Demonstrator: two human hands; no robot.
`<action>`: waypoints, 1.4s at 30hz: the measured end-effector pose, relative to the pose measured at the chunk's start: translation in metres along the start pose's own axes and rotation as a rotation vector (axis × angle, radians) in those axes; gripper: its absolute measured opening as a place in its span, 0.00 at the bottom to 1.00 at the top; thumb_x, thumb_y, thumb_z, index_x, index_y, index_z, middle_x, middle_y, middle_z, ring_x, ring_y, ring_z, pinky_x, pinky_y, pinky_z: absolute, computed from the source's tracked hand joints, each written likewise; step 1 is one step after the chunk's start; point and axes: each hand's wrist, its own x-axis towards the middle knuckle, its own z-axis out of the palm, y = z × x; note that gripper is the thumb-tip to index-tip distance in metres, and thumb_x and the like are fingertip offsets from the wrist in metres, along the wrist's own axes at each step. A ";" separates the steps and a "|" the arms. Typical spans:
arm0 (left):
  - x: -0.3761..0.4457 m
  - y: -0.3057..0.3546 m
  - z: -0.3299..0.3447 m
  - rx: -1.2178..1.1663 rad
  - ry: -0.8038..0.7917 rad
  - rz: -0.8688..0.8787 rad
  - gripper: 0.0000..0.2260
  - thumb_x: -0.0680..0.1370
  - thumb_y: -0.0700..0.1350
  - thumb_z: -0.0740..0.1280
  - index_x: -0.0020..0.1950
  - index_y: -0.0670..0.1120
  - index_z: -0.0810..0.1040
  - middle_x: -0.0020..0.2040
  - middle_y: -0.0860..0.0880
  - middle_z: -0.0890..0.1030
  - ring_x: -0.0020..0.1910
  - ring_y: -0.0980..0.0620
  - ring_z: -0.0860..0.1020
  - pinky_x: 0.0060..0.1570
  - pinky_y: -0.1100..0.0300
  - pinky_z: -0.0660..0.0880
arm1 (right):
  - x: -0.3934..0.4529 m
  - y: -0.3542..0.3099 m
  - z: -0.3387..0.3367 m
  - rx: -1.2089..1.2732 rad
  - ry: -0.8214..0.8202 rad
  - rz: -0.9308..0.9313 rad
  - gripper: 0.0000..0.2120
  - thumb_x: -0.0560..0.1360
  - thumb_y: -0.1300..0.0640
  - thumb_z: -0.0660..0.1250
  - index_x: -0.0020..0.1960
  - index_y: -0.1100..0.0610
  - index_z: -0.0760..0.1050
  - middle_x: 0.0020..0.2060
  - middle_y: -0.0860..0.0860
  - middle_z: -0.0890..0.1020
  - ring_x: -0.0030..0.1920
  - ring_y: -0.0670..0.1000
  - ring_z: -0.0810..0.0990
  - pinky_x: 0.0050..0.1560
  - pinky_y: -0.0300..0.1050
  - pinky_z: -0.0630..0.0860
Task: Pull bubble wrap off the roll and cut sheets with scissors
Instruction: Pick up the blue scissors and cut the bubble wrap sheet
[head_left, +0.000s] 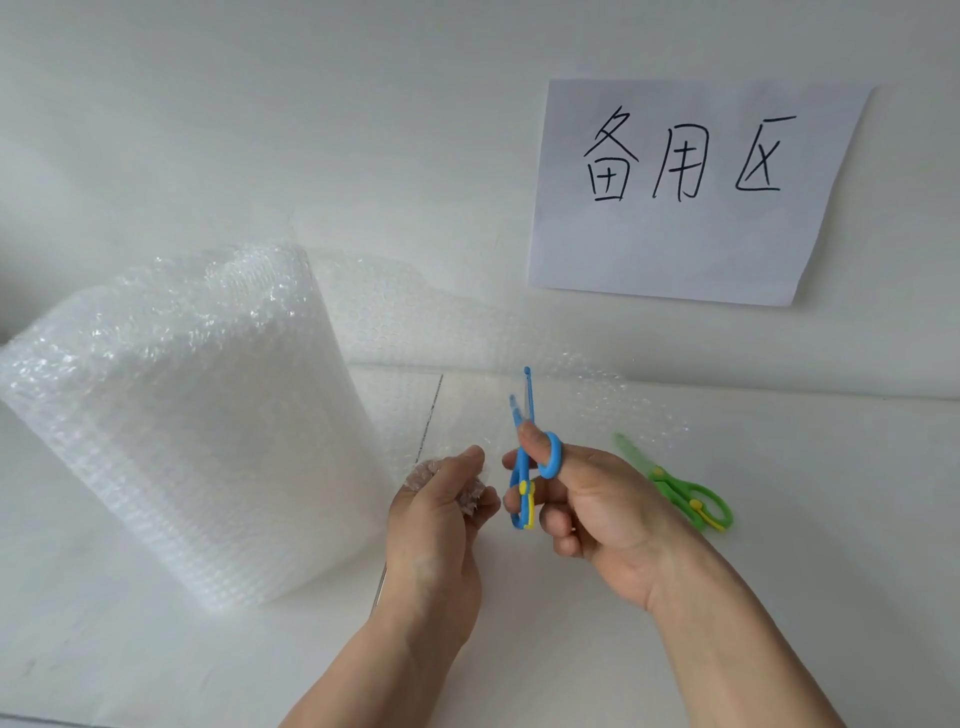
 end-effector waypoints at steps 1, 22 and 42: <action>0.000 0.000 0.000 0.005 -0.002 0.000 0.10 0.76 0.39 0.69 0.36 0.44 0.71 0.30 0.47 0.70 0.34 0.49 0.71 0.44 0.54 0.73 | -0.003 0.000 -0.001 -0.019 -0.041 0.022 0.31 0.59 0.33 0.72 0.51 0.56 0.82 0.37 0.55 0.84 0.26 0.47 0.66 0.27 0.38 0.64; -0.002 0.002 0.002 -0.017 0.030 -0.011 0.09 0.76 0.39 0.69 0.38 0.43 0.73 0.28 0.50 0.71 0.32 0.51 0.73 0.45 0.54 0.76 | -0.004 -0.006 -0.003 -0.047 -0.040 -0.020 0.31 0.58 0.35 0.72 0.52 0.55 0.82 0.37 0.55 0.85 0.26 0.47 0.65 0.26 0.38 0.64; -0.001 0.001 0.002 -0.021 0.039 -0.014 0.08 0.76 0.38 0.69 0.37 0.43 0.74 0.30 0.48 0.72 0.31 0.50 0.74 0.44 0.54 0.76 | 0.009 0.004 -0.003 -0.020 0.021 -0.159 0.23 0.61 0.38 0.73 0.50 0.51 0.83 0.33 0.52 0.82 0.27 0.48 0.61 0.28 0.39 0.60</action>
